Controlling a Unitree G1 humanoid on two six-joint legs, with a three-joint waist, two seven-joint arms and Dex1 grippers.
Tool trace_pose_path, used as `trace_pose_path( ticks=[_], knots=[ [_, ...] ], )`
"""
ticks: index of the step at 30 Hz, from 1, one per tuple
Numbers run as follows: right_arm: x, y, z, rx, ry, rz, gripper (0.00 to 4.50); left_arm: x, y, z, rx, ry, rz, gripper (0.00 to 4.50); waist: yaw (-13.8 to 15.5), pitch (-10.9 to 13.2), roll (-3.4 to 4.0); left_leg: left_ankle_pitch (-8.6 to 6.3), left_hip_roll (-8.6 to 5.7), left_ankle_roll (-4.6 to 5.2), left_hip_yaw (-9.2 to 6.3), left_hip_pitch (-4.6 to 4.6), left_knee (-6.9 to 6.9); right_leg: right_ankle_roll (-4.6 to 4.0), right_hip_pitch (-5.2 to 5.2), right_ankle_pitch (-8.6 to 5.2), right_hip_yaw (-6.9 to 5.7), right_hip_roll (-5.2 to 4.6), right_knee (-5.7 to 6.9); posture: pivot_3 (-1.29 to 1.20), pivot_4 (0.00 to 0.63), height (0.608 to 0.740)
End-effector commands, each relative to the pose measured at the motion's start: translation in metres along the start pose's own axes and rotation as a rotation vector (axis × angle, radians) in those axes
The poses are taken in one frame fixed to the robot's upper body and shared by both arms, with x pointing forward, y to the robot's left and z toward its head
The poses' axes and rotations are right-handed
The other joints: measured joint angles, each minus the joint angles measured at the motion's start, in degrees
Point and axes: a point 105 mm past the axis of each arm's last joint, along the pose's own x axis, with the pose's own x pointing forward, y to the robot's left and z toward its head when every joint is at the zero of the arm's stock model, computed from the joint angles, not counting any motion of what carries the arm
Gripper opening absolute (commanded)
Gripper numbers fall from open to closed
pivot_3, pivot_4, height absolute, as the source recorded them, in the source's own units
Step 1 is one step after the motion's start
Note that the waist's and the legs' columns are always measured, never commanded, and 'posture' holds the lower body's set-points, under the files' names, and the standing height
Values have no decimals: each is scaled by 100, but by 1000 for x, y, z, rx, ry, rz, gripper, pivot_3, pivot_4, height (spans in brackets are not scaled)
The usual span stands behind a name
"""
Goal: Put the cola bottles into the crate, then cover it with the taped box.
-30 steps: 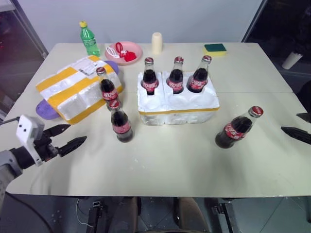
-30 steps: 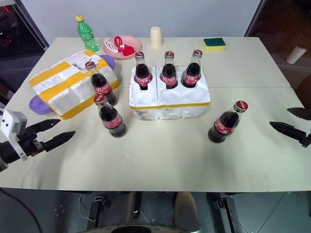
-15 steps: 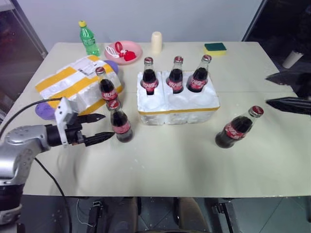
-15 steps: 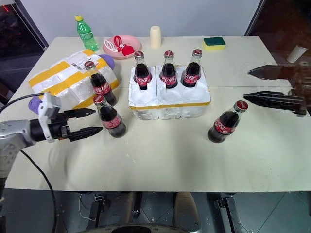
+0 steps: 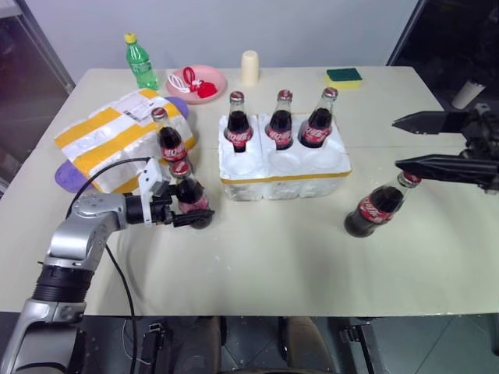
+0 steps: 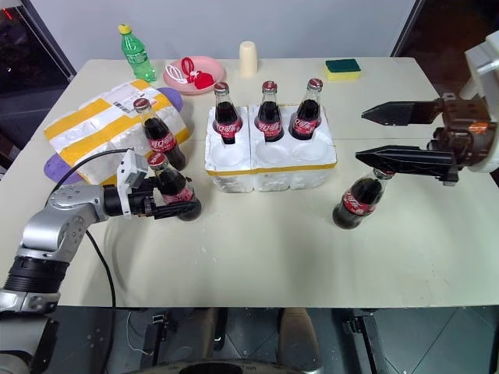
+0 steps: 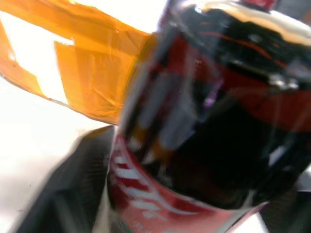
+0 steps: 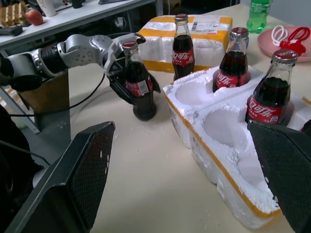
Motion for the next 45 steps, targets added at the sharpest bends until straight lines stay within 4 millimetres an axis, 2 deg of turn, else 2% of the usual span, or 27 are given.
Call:
trace_pose_path(
  ticks=[1,4,7,10,13,17,19,22,24,27,31,36,40,43,45],
  knots=[
    [-3,2,10,-42,-29,-29,4500,-10,-2,18,24,-13,-30,2845,0,0,-1,0,0,0,0,-1,0,0,-1,0,0,0,0,0,150,739],
    [-3,0,8,-35,-29,-43,4500,-15,-5,29,-6,-28,-57,2845,-13,1,-1,0,0,0,0,-2,-3,1,-5,0,0,1,1,0,150,739],
    [-3,0,3,-25,-29,-57,4500,-14,-24,68,-65,-104,-212,2845,10,6,-10,0,0,1,-2,-11,-3,2,-17,0,-1,1,11,0,150,739],
    [-1,1,1,-25,-34,-69,4500,-1,-36,100,-62,-172,-313,2845,54,7,-9,1,0,1,-29,-73,53,4,-45,1,-14,10,32,0,150,739],
    [0,3,1,-29,-44,-82,4500,20,-40,135,-37,-272,-363,2845,77,7,-10,0,-8,1,-32,-86,83,12,-42,4,-15,6,39,0,150,739],
    [-1,3,1,-33,-52,-122,4500,71,-23,172,78,-386,-217,2845,100,8,-13,1,-9,1,-33,-81,88,17,-36,7,-14,7,45,0,150,739],
    [-2,2,0,-35,-58,-149,4500,96,-11,181,102,-386,-128,2845,114,8,-13,1,-9,2,-33,-79,89,18,-37,8,-14,8,49,0,150,739],
    [-4,3,-2,-31,-65,-178,4500,126,4,179,164,-339,-30,2845,89,8,-13,1,-9,2,-33,-79,85,19,-43,9,-14,8,53,0,150,739],
    [-5,4,-3,-31,-67,-188,4500,138,9,176,210,-307,-4,2845,62,7,-11,1,-9,2,-33,-79,78,19,-51,8,-13,9,61,0,150,739],
    [-7,3,-5,-20,-70,-219,4500,152,0,166,222,-260,-81,2845,27,8,-12,0,-9,3,-33,-85,73,20,-59,7,-14,9,64,0,150,739],
    [-8,-2,-13,10,-69,-261,4500,159,-7,159,227,-226,-148,2845,32,8,-12,0,-10,3,-33,-85,82,21,-53,7,-13,8,63,0,150,739],
    [-6,-8,-17,22,-72,-289,4500,154,-10,164,217,-230,-193,2845,11,9,-10,0,-10,4,-33,-84,81,21,-56,7,-11,9,67,0,150,739],
    [-5,-11,-17,24,-75,-298,4500,159,-7,148,244,-153,-178,2845,22,9,-10,0,-10,4,-35,-85,77,22,-58,6,-12,9,68,0,150,739],
    [-4,-11,-18,7,-66,-295,4500,171,0,131,233,-76,-121,2845,26,9,-10,0,-10,4,-35,-84,80,23,-54,6,-12,9,68,0,150,739],
    [-2,-12,-21,-20,-42,-298,4500,178,8,122,215,-38,-69,3871,27,9,-10,0,-10,4,-35,-83,82,23,-53,6,-12,9,68,0,150,739]
  ],
)
